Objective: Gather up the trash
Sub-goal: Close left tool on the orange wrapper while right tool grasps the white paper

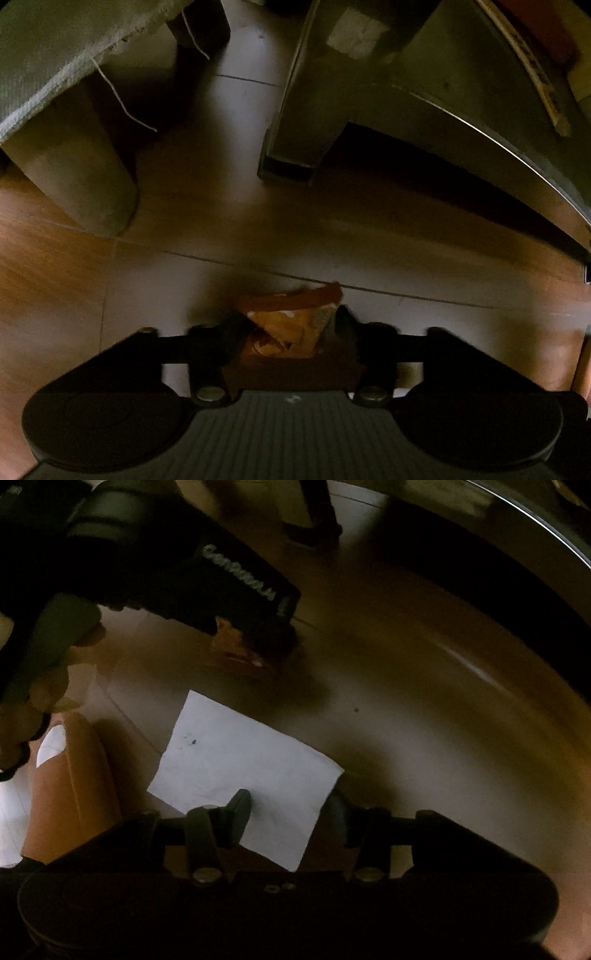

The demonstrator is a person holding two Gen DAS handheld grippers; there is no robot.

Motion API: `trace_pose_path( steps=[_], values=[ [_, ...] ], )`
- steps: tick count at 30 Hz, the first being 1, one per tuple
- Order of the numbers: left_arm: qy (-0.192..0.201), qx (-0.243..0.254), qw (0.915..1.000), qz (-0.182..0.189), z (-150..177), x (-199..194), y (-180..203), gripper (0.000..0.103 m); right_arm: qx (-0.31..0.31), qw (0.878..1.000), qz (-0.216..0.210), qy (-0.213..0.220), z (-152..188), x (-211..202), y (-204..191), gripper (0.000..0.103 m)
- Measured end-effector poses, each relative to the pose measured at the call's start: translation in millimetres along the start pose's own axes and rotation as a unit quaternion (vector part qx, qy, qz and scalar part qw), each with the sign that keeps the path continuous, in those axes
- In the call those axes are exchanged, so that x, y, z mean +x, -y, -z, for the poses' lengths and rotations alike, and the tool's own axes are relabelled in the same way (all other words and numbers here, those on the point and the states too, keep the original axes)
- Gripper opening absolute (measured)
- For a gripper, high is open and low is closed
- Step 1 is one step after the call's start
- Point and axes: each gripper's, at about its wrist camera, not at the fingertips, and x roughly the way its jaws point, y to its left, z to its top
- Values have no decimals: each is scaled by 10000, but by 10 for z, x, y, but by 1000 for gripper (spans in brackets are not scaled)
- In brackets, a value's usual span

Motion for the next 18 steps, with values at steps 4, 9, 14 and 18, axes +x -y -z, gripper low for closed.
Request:
trace_pose_path(
  steps=[4, 9, 14, 18],
  values=[
    [23, -119, 9999, 15, 34, -11, -3, 31, 105, 9999, -94, -5, 0, -31, 19, 2],
    [72, -181, 9998, 30, 45, -116, -23, 30, 296, 9993, -104, 224, 85, -278, 87, 2],
    [112, -18, 9999, 85, 114, -365, 5, 30, 540, 9973, -25, 503, 221, -622, 175, 1],
    [129, 119, 9997, 158, 187, -685, 91, 30, 702, 9947, 78, 749, 356, -1049, 307, 1]
  ],
)
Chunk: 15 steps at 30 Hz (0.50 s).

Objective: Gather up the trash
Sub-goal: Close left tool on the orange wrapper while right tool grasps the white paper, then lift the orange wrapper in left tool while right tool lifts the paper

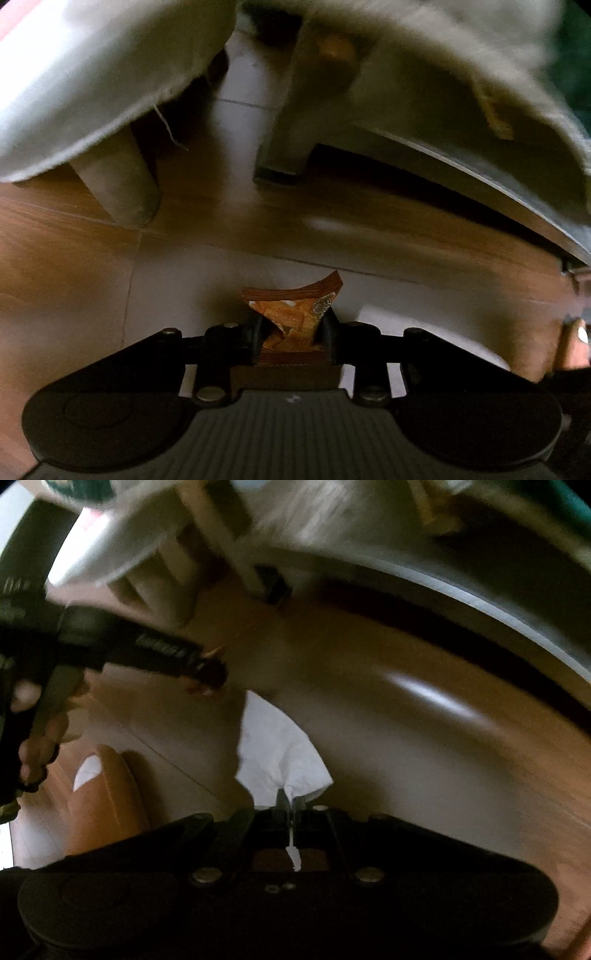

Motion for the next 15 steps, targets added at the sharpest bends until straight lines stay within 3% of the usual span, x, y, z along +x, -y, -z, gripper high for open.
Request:
trace_pose_path(
  steps=[10, 15],
  values=[
    [314, 611, 9971, 327, 129, -1315, 455, 30, 274, 9960, 92, 843, 164, -1445, 89, 1],
    [871, 853, 9915, 463, 146, -2207, 736, 30, 353, 9889, 95, 1437, 247, -2272, 8, 1]
  ],
)
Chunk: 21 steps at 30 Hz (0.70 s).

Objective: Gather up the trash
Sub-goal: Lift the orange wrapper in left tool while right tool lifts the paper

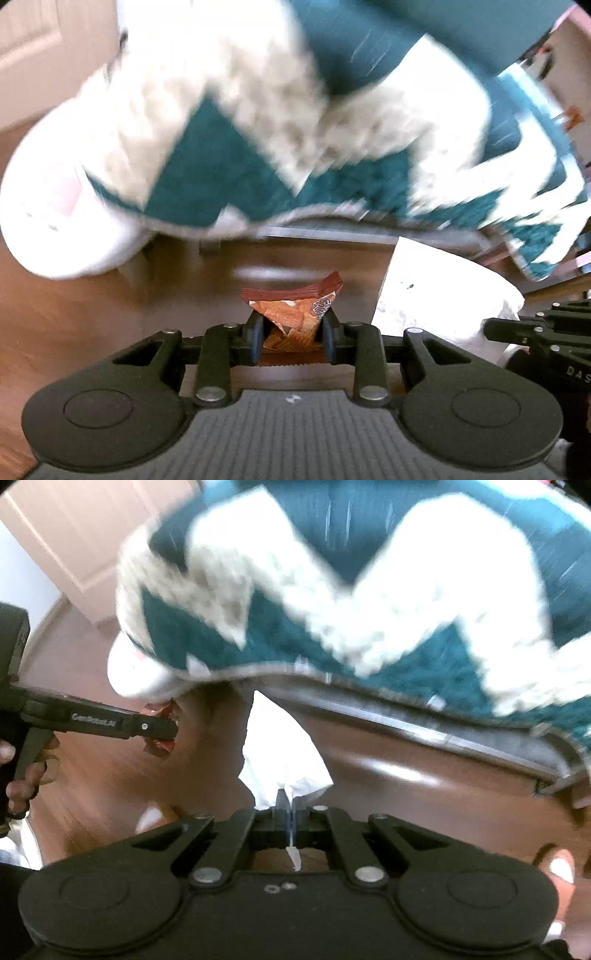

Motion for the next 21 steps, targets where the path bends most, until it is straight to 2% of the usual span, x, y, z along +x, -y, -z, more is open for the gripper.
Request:
trace_pose_path(
  steps=[5, 11, 21],
  values=[
    [550, 181, 9983, -4, -85, -776, 394, 30, 38, 9979, -5, 653, -144, -777, -108, 1],
    [1186, 438, 9919, -91, -103, -1629, 838, 30, 25, 9890, 119, 1475, -186, -1638, -206, 1],
    [2376, 630, 9691, -229, -324, -2751, 1490, 30, -248, 9633, 453, 2635, -463, -2678, -296, 1]
  ],
)
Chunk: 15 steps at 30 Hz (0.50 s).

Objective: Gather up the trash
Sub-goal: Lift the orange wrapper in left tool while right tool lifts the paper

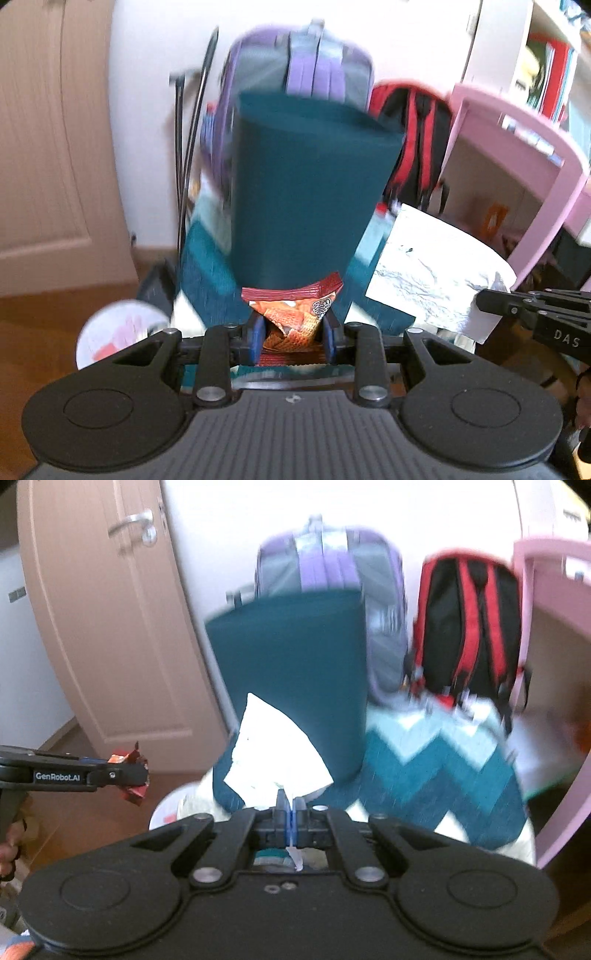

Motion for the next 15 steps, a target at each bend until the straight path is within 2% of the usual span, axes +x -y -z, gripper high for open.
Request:
trace_pose_path(
  steps=[8, 15],
  values=[
    [683, 119, 9976, -34, -750, -354, 339, 30, -217, 9971, 288, 668, -783, -149, 19, 1],
    [948, 250, 9951, -120, -1357, -228, 491, 30, -354, 9943, 454, 899, -1400, -46, 13, 1]
  ],
)
